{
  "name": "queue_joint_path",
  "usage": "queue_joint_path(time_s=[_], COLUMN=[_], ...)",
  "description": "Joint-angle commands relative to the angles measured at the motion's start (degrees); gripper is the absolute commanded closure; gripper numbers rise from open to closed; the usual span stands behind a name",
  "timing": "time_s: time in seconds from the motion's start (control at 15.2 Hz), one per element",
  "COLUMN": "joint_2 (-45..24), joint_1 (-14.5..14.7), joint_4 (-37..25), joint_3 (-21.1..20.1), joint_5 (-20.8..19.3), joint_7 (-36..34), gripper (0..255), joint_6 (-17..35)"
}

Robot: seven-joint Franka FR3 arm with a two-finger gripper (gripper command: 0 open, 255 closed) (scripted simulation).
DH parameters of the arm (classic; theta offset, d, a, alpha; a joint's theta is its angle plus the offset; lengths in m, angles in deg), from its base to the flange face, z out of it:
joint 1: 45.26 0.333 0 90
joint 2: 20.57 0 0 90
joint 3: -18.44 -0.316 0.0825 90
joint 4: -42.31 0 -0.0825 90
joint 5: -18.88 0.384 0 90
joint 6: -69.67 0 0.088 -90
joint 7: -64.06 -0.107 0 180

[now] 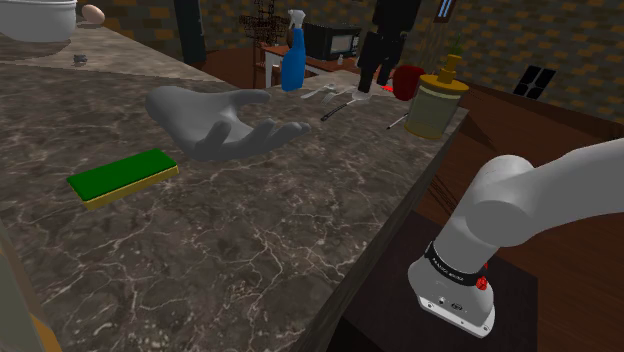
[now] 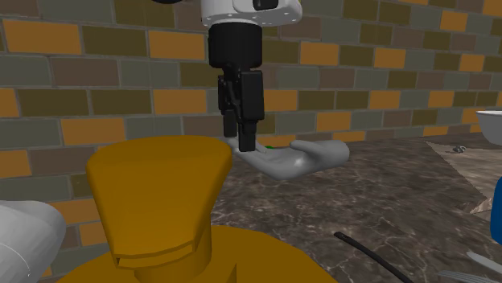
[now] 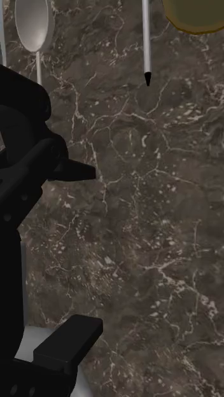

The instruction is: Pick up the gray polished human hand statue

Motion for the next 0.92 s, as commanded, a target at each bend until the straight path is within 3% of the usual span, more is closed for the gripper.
queue_joint_path(time_s=[0.0,0.46,0.86], joint_2=[0.0,-17.69,-33.83], joint_1=[0.0,0.81,1.82], joint_4=[0.0,-13.93,-28.99], joint_3=[0.0,-6.64,-12.04], joint_5=[0.0,-1.39,-5.31], joint_7=[0.0,-4.71,-9.7], gripper=[0,0,0], joint_6=[0.0,0.04,-2.91])
